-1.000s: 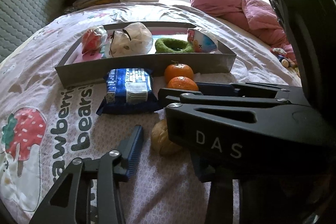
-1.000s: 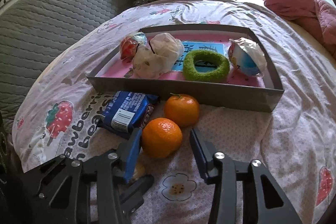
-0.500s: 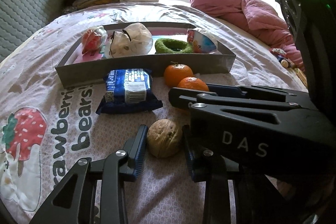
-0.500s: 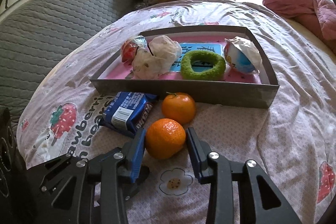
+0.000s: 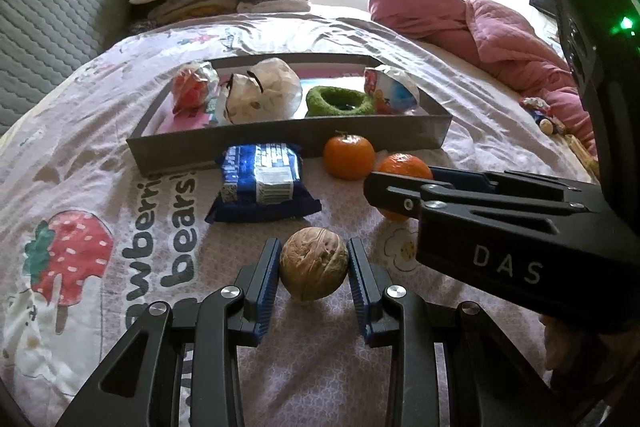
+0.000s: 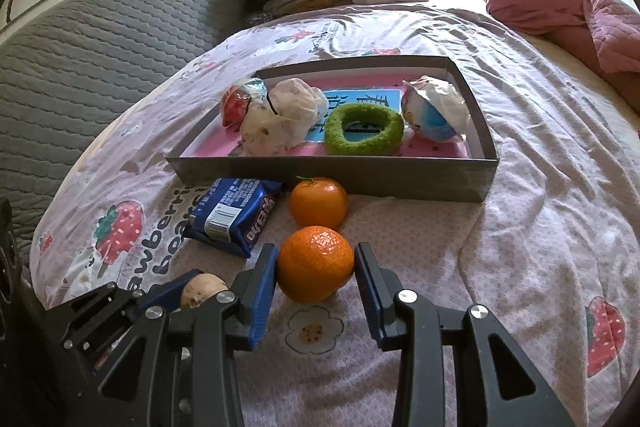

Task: Organize objects
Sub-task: 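Grasp the walnut with left tool while right tool grasps the orange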

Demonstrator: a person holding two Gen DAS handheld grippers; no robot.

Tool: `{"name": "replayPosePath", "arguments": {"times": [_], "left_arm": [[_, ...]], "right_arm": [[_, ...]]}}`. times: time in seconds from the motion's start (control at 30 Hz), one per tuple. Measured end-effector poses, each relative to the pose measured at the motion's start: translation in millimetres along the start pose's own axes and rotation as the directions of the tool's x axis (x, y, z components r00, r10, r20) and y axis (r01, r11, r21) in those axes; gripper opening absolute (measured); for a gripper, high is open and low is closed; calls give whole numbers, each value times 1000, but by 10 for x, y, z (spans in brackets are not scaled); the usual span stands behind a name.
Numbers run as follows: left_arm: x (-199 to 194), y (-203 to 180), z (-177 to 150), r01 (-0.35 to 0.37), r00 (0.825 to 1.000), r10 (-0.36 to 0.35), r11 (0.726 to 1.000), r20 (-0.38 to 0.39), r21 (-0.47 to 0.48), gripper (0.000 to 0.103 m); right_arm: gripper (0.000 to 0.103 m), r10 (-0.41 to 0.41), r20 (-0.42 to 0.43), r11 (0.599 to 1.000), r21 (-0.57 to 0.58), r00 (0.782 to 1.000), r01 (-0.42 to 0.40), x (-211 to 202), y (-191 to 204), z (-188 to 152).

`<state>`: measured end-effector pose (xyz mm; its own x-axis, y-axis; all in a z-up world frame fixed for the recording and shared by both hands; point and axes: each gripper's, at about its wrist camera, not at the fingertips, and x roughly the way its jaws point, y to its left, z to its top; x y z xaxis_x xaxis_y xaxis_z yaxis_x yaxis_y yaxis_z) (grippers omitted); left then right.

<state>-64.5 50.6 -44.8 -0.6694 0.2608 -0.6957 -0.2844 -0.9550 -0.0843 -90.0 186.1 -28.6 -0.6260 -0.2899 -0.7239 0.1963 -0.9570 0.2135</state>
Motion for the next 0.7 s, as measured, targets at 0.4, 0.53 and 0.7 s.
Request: {"name": "replayPosePath", "arguments": {"times": [0.4, 0.53, 0.7], "left_arm": [[-175, 27, 36, -31, 999, 31, 999, 27, -5, 33], [-240, 49, 57, -41, 998, 42, 999, 38, -12, 34], [-348, 67, 95, -65, 996, 66, 998, 59, -17, 34]], "right_arm": [[39, -13, 29, 1000, -18, 1000, 13, -187, 72, 13], [39, -16, 44, 1000, -26, 999, 17, -261, 104, 33], [39, -20, 69, 999, -37, 997, 23, -383, 151, 67]]}}
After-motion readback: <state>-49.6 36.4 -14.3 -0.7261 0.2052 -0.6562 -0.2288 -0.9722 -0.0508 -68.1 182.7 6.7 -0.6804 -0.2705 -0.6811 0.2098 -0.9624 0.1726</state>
